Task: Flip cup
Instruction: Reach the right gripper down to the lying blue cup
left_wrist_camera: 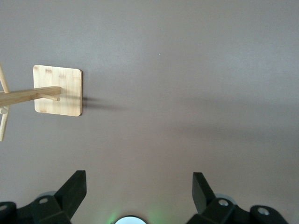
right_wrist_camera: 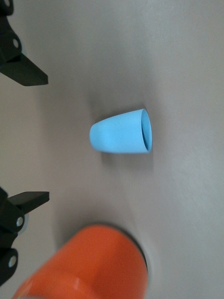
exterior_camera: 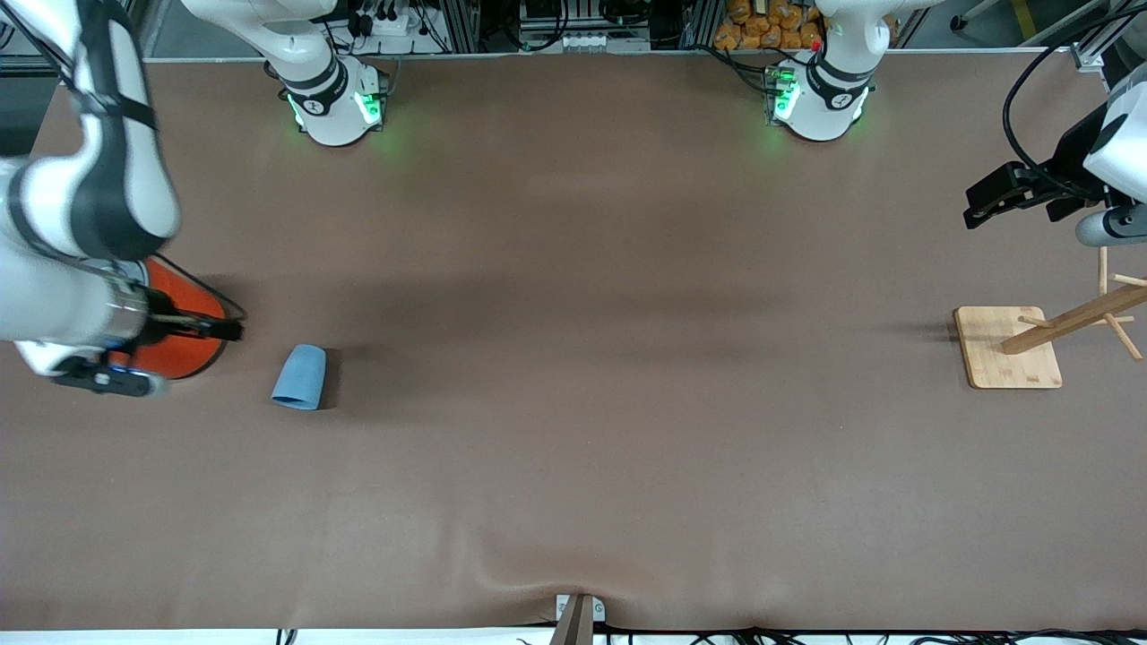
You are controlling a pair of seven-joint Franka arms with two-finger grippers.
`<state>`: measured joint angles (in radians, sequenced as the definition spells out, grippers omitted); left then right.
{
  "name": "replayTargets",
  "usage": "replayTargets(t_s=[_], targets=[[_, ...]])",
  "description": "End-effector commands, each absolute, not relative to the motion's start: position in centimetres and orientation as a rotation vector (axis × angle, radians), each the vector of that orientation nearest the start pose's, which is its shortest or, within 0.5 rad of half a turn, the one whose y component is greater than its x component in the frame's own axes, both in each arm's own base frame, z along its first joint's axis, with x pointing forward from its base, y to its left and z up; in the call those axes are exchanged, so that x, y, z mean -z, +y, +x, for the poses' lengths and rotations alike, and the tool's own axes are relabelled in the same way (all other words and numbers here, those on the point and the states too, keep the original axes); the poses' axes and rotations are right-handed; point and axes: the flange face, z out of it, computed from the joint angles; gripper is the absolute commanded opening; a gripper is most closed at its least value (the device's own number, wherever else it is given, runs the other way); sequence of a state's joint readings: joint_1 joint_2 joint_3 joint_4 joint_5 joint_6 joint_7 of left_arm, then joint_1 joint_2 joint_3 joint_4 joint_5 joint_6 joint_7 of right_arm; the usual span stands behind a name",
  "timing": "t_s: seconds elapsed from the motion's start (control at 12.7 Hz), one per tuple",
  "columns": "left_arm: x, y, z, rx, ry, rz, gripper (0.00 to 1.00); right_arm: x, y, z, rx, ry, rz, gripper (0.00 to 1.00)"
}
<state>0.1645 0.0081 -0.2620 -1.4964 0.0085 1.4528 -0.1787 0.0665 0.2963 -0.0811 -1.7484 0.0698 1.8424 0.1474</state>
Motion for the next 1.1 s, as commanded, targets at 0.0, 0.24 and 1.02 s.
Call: replayTargets(t_s=[0.0, 0.24, 1.02], targets=[[-64.6, -4.9, 54.2, -0.08, -0.109, -3.107, 1.0, -33.0, 0.5, 58.6, -0.249, 0.341, -3.052, 1.0], [-64.5, -5.0, 54.2, -0.08, -0.106, -3.108, 1.0, -27.8, 1.4, 57.2, -0.062, 0.329, -3.072, 1.0], [-64.2, -5.2, 54.4, -0.09, -0.098, -3.113, 1.0, -21.4, 1.2, 60.0, 0.016, -0.046, -3.112, 1.0]])
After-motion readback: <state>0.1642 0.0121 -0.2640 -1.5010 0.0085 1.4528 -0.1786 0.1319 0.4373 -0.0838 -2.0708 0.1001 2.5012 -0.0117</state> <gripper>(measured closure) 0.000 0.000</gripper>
